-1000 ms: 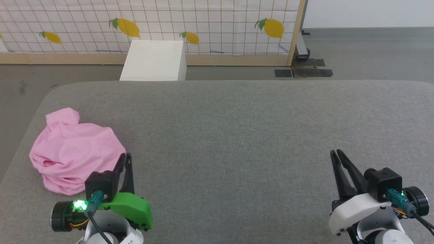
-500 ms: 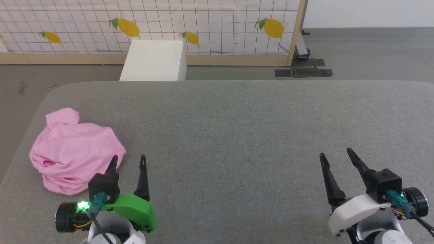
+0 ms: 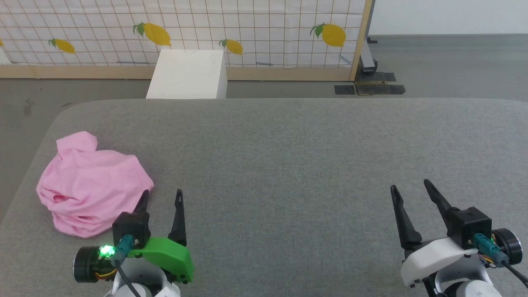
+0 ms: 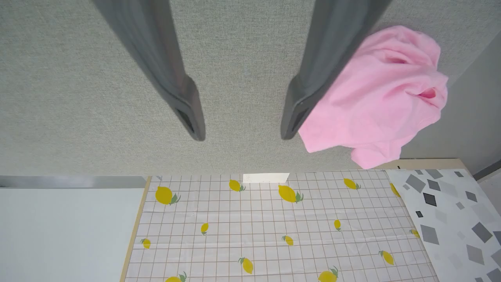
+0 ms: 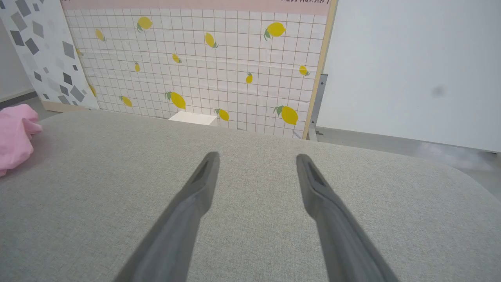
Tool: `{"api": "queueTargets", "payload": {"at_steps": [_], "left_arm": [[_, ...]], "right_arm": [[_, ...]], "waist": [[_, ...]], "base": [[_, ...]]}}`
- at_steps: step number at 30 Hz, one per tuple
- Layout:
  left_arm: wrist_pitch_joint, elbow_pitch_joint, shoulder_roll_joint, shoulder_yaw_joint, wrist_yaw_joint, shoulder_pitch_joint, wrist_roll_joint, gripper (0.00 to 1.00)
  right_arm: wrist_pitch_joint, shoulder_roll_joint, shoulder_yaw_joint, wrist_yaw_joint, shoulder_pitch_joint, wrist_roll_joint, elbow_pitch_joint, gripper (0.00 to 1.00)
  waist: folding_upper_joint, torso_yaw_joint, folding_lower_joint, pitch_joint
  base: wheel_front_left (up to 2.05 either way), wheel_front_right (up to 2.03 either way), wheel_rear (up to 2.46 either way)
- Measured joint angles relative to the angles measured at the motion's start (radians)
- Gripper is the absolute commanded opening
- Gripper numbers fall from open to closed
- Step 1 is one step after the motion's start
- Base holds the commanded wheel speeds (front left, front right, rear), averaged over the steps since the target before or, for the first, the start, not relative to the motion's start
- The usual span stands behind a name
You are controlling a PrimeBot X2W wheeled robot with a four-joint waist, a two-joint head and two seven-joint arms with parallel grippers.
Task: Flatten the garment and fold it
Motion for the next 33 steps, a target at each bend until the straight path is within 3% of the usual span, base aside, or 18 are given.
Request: {"api": "queueTargets", "payload": {"at_steps": [33], "left_arm": [[-0.07, 0.06, 0.001, -0.038, 0.015, -0.021, -0.028, 1.0]], "right_arm": [[-0.067, 0.0, -0.021, 0.0, -0.018, 0.027, 0.04, 1.0]], "waist": [[0.0, 0.005, 0.0, -0.013]], "base": [[0.0, 0.0, 0.0]]}}
